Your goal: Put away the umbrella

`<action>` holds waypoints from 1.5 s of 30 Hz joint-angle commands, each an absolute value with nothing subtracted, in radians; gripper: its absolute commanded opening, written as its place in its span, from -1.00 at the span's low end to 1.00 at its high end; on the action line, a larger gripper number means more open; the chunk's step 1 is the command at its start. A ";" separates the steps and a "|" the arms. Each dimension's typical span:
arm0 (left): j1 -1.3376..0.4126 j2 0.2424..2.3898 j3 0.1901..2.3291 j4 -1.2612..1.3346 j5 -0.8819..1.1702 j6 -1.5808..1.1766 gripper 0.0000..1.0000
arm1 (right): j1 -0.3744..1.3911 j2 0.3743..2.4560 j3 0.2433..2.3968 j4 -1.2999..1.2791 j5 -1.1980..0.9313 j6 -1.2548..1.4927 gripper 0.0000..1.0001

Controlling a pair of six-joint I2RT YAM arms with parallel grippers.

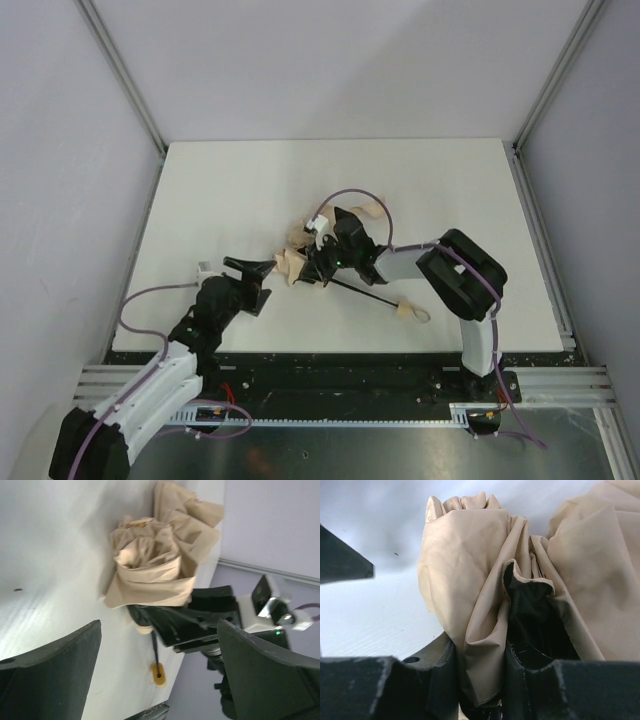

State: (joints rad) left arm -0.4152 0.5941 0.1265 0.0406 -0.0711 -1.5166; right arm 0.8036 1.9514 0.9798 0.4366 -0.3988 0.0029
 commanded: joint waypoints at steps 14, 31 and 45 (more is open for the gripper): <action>-0.494 1.202 0.264 0.380 -0.121 -1.492 0.99 | 0.660 2.247 1.071 0.184 -0.848 0.364 -1.00; -0.514 1.527 0.337 0.484 -0.258 -1.491 0.14 | 0.673 2.250 1.119 0.135 -0.935 0.341 -1.00; -0.517 1.504 0.293 0.501 -0.206 -1.428 -0.98 | 0.683 2.123 1.247 -0.120 -0.760 0.209 -0.52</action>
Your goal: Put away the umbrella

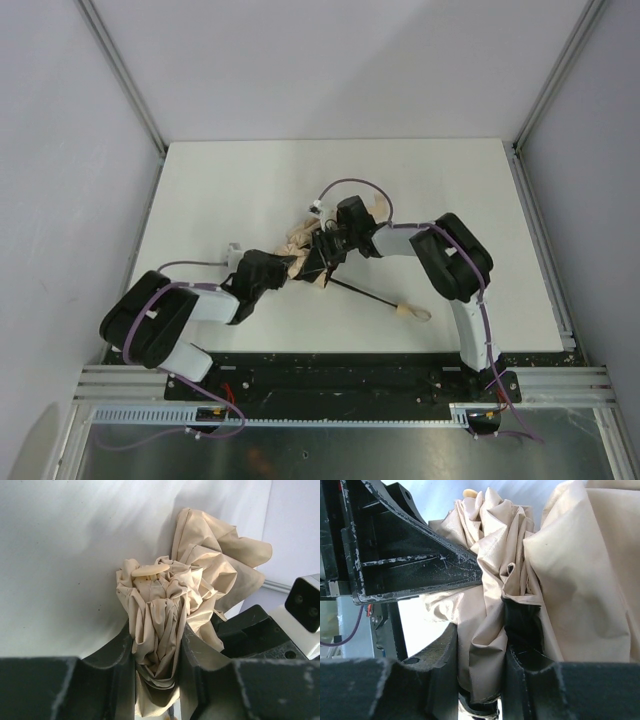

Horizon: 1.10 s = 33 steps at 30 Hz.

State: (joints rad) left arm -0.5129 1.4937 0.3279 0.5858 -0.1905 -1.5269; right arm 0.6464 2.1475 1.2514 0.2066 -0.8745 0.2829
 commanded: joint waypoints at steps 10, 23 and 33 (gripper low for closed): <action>-0.510 1.380 0.323 0.205 -0.125 -1.481 -1.00 | 0.775 1.783 1.235 -0.257 -0.285 0.031 0.80; -0.462 1.369 0.503 -0.187 -0.011 -1.402 -1.00 | 1.226 1.705 0.848 0.498 0.521 -0.398 0.81; -0.461 1.330 0.532 -0.286 0.029 -1.420 -1.00 | 1.189 1.951 0.927 0.669 0.589 -0.458 0.63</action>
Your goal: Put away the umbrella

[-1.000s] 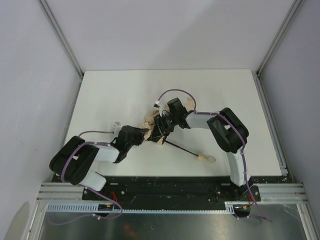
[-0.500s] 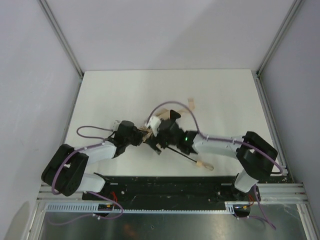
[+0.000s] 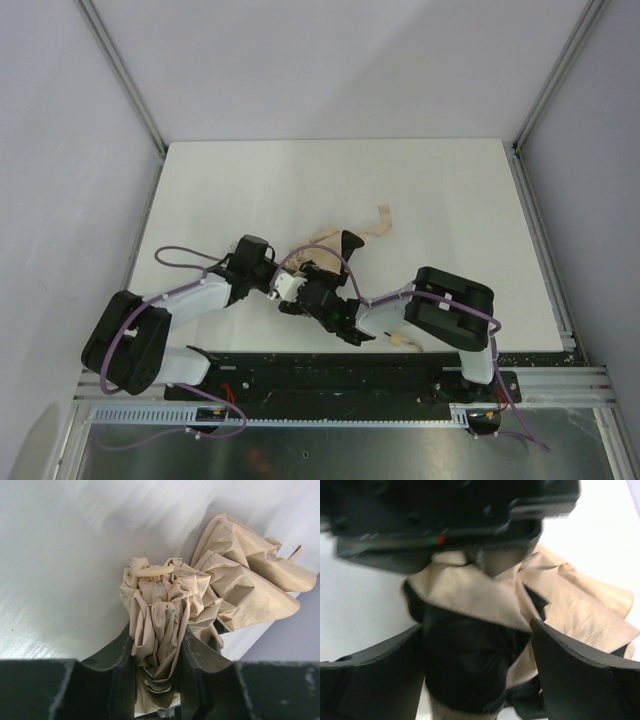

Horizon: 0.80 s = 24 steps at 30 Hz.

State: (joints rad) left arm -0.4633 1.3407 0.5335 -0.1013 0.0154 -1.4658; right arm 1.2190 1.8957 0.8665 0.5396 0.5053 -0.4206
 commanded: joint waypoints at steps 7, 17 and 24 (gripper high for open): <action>-0.462 1.300 0.549 -0.302 0.032 -1.417 -1.00 | 1.135 2.014 0.940 0.534 0.522 -0.348 -0.27; -0.460 1.238 0.571 -0.302 -0.027 -1.418 -0.78 | 1.051 1.997 0.900 0.393 0.225 -0.148 -1.00; -0.424 1.126 0.640 -0.293 -0.087 -1.290 0.30 | 0.937 1.977 0.899 0.344 -0.075 -0.090 -1.00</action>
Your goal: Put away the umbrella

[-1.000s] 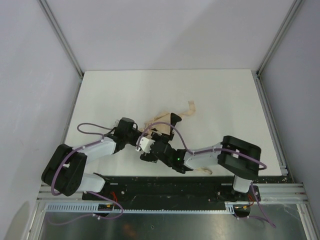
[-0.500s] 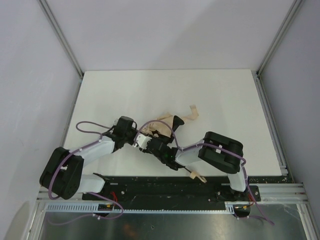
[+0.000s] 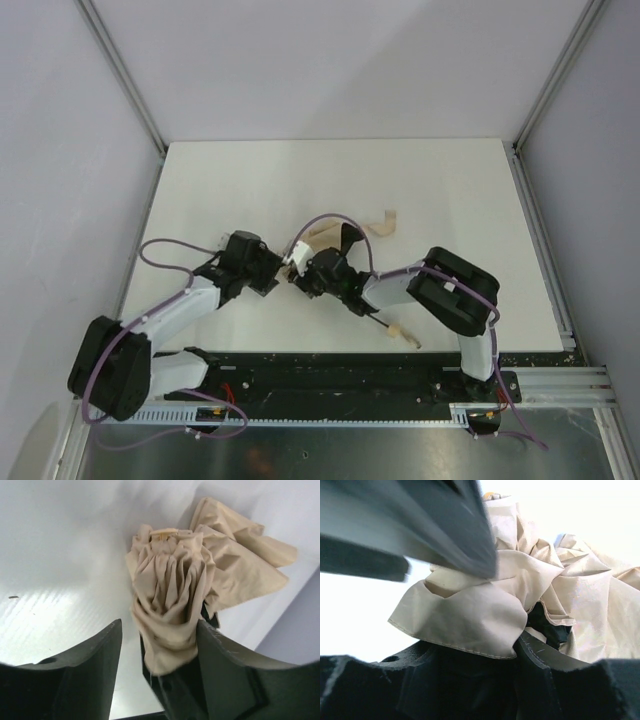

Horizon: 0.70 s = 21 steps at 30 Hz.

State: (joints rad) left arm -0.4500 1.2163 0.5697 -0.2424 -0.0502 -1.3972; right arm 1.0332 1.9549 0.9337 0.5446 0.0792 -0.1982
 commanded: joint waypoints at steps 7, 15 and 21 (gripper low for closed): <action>-0.348 0.901 0.622 -0.292 -0.094 -1.209 0.95 | 0.851 1.990 0.899 0.350 -0.267 -0.019 -1.00; -0.304 0.829 0.547 -0.286 -0.022 -1.250 0.99 | 0.760 2.039 0.910 0.418 -0.538 0.175 -1.00; -0.334 0.918 0.481 -0.190 0.053 -1.348 0.99 | 0.722 2.100 0.919 0.498 -0.670 0.366 -1.00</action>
